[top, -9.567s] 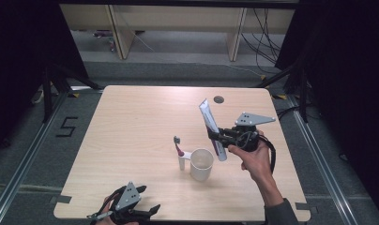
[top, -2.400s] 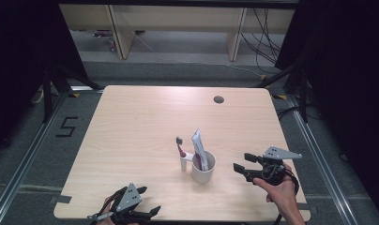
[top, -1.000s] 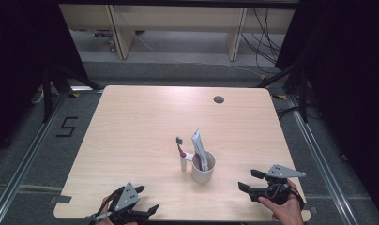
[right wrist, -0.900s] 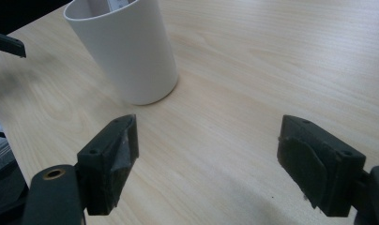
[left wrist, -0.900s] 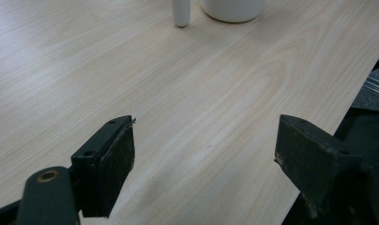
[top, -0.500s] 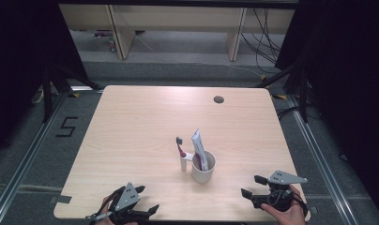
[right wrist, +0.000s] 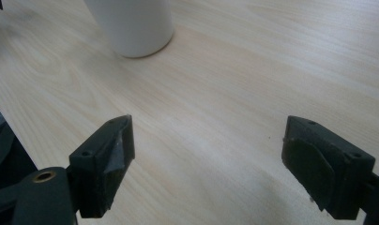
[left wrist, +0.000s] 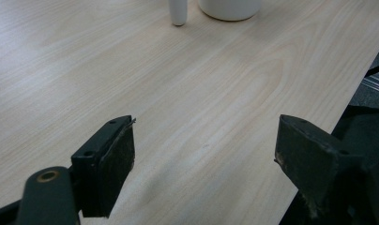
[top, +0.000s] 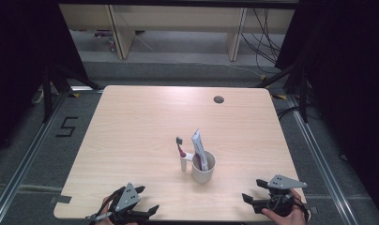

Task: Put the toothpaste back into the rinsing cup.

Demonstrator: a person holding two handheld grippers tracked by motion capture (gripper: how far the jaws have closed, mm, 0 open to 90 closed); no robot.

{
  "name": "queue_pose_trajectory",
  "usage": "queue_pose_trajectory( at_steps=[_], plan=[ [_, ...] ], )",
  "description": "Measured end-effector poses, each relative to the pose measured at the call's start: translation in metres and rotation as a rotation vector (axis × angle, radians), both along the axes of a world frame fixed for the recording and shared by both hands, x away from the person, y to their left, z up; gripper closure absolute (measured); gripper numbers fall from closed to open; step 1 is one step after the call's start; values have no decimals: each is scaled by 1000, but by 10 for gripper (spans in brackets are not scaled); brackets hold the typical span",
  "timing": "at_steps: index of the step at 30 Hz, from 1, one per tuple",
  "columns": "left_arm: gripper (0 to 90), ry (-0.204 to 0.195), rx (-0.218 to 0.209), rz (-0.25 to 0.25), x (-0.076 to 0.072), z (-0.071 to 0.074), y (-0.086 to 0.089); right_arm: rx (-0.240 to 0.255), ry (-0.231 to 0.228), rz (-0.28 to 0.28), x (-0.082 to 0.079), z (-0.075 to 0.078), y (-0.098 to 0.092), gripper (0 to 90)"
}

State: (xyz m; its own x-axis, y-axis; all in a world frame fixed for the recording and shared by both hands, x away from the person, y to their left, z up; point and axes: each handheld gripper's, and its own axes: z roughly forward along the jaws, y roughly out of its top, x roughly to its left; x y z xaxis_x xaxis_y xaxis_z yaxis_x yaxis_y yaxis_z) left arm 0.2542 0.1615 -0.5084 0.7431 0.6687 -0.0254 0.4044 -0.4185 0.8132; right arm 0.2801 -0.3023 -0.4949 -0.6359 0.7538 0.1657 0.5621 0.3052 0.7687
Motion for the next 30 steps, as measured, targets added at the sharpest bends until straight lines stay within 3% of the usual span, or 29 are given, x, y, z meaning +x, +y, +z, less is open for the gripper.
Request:
queue_pose_trajectory(
  at_steps=[1,3,5,7,9,11,15,19,22,23,25,30],
  plan=[
    [199,0,-3,0,0,0,0,-24,-18,12,0,0,-1,183],
    [199,1,-9,2,0,0,-1,-16,3,7,-1,-2,0,180],
    [199,1,-9,3,0,0,0,-46,-20,6,-2,-2,-1,178],
    [199,0,0,0,0,0,0,-44,8,8,-4,-3,-1,178],
    [199,0,-7,3,0,0,-1,-52,-6,18,-4,-3,-1,177],
    [198,1,0,0,0,0,0,-51,34,-5,-8,-3,1,177],
    [197,1,1,1,0,0,0,-85,-8,26,-7,-5,0,174],
    [195,1,21,-11,0,1,1,-107,-9,20,-8,-5,1,173],
    [194,-1,-1,0,0,0,0,-111,-12,27,-8,-5,2,173],
    [193,-1,-1,0,0,0,0,-86,22,13,-10,-6,4,173],
    [190,0,-1,1,0,-1,0,-94,-2,36,-8,-6,3,172],
    [183,3,6,7,0,0,0,-94,4,39,-8,-7,4,172]
  ],
)
